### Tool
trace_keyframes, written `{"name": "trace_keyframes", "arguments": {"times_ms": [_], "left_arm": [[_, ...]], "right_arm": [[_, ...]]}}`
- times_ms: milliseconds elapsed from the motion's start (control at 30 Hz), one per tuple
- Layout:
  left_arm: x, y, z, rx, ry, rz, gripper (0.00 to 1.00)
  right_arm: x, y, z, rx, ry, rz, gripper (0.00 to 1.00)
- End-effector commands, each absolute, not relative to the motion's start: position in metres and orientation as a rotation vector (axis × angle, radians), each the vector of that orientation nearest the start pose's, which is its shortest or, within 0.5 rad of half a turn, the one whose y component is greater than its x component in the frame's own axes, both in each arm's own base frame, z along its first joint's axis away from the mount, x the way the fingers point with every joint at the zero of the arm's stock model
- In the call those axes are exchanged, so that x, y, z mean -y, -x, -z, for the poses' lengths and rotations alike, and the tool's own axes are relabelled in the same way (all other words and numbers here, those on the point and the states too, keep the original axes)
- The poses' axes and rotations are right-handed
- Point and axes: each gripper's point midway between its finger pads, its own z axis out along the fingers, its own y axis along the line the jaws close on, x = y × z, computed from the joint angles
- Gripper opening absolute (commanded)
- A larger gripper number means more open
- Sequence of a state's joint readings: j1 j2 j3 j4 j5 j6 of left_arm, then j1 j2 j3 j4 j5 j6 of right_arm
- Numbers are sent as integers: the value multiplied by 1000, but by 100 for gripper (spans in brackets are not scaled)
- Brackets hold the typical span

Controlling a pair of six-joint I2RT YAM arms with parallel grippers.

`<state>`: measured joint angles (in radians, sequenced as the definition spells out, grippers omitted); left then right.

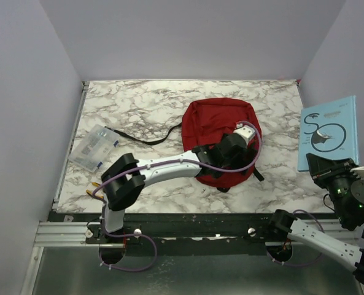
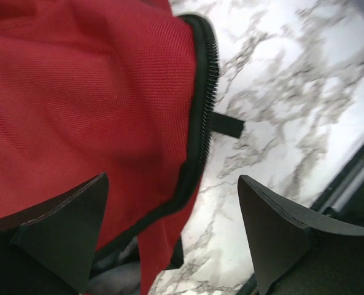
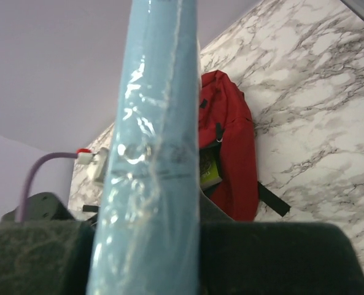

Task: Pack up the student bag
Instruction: Place the book in the student bag.

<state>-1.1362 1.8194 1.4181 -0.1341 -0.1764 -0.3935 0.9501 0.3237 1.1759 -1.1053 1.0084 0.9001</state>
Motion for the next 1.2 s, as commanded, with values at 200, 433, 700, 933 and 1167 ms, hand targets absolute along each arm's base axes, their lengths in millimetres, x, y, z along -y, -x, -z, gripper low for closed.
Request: {"name": "trace_keyframes", "arguments": {"times_ms": [200,433,700,933,1167], "left_arm": [[446,-274,-129,-2201,-699,381,25],[419,-279,-180,-2216,-740,670,1],[426,-238,-206,-2303,-946,1109,0],[421,-234,-231,-2294,-995,1101,0],[418,-224,-240,-2336,-1047,1121,0]], "right_arm": [[-30,-159,-310,-1705,-606,-571,1],[-96,-161,-240,-1913,-587,-725,0],[-156,-146,-214,-1993,-579,-1077,0],[-190,-140,-190,-2046,-661,-1276,0],[-202,-149,-187,-1991,-728,-1360,0]]}}
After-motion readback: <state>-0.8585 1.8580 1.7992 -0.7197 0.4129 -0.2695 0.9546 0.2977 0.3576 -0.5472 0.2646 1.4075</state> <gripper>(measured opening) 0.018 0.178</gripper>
